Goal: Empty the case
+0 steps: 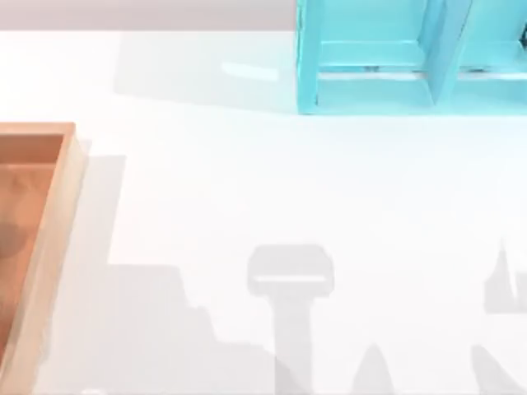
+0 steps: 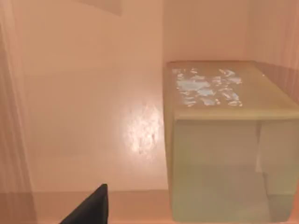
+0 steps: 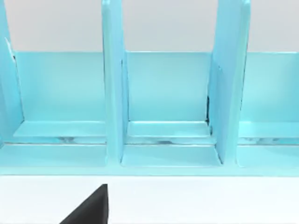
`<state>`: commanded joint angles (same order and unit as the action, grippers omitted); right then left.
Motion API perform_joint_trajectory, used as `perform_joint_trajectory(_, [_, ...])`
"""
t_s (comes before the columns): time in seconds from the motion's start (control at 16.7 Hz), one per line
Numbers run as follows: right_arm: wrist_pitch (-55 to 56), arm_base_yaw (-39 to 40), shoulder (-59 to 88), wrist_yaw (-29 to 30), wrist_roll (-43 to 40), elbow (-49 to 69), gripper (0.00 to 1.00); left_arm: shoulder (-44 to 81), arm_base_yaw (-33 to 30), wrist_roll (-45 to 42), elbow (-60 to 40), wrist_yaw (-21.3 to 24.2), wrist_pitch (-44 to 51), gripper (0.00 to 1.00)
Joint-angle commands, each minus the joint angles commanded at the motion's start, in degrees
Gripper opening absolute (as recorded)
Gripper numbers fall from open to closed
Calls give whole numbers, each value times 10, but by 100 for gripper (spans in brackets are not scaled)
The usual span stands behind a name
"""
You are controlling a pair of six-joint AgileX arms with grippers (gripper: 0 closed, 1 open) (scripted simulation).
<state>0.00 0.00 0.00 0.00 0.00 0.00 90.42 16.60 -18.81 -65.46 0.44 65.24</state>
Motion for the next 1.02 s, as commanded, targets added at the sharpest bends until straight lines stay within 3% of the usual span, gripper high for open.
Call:
perform_joint_trajectory(0.6, [0, 0, 0, 0, 0, 0, 100, 48, 2, -2, 118, 0, -169, 100])
perform_joint_trajectory(0.9, [0, 0, 0, 0, 0, 0, 100, 53, 3, -2, 125, 0, -179, 100])
perform_joint_trajectory(1.02, [0, 0, 0, 0, 0, 0, 100, 53, 3, -2, 125, 0, -179, 85])
